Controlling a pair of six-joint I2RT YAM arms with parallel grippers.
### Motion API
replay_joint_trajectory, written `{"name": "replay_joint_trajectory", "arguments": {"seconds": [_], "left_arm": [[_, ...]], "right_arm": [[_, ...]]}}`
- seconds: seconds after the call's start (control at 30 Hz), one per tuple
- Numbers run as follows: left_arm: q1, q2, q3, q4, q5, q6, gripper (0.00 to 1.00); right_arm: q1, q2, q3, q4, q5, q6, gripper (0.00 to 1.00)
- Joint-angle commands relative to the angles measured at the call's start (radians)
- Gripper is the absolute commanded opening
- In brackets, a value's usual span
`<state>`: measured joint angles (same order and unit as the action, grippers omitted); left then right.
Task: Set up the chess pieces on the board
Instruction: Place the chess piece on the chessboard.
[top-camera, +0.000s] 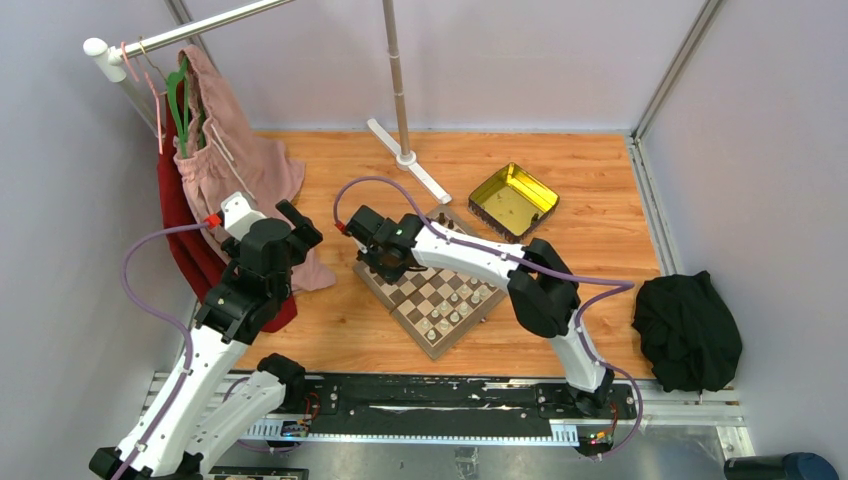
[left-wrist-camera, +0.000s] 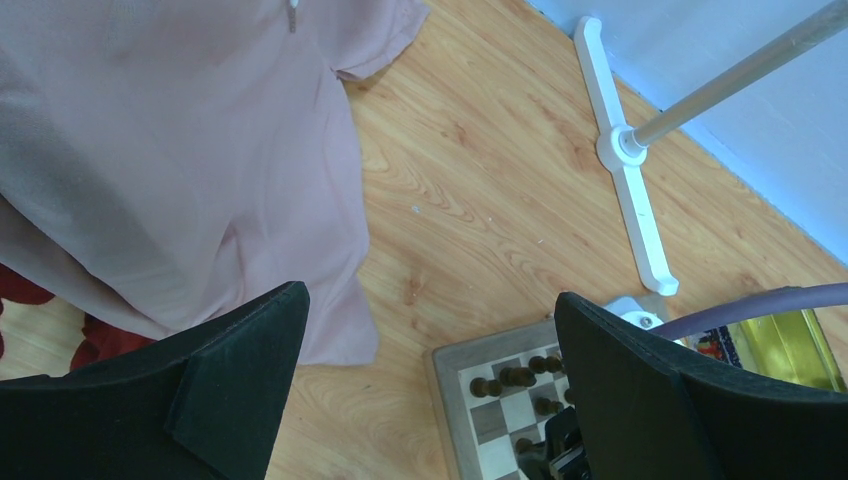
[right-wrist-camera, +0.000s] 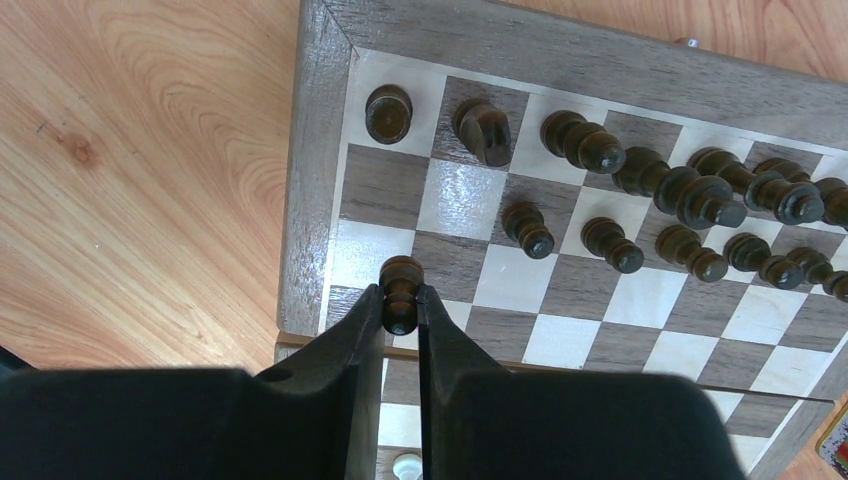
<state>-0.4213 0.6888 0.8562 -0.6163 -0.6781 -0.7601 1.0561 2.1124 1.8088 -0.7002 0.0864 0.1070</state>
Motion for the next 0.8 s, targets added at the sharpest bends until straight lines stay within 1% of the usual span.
{"name": "replay_joint_trajectory", "arguments": {"seconds": [0.0,0.77], "left_arm": [[-0.001,-0.011,-0.002,-0.004,-0.013,-0.014,1.0],[-0.001,0.012,-0.002,0.018,-0.006,-0.028,1.0]], "right_arm": [[-0.021,0.028,0.038,-0.031,-0.015,-0.018,0.0],[-0.064,0.07,0.063,-0.031,-0.04,-0.036,0.0]]}}
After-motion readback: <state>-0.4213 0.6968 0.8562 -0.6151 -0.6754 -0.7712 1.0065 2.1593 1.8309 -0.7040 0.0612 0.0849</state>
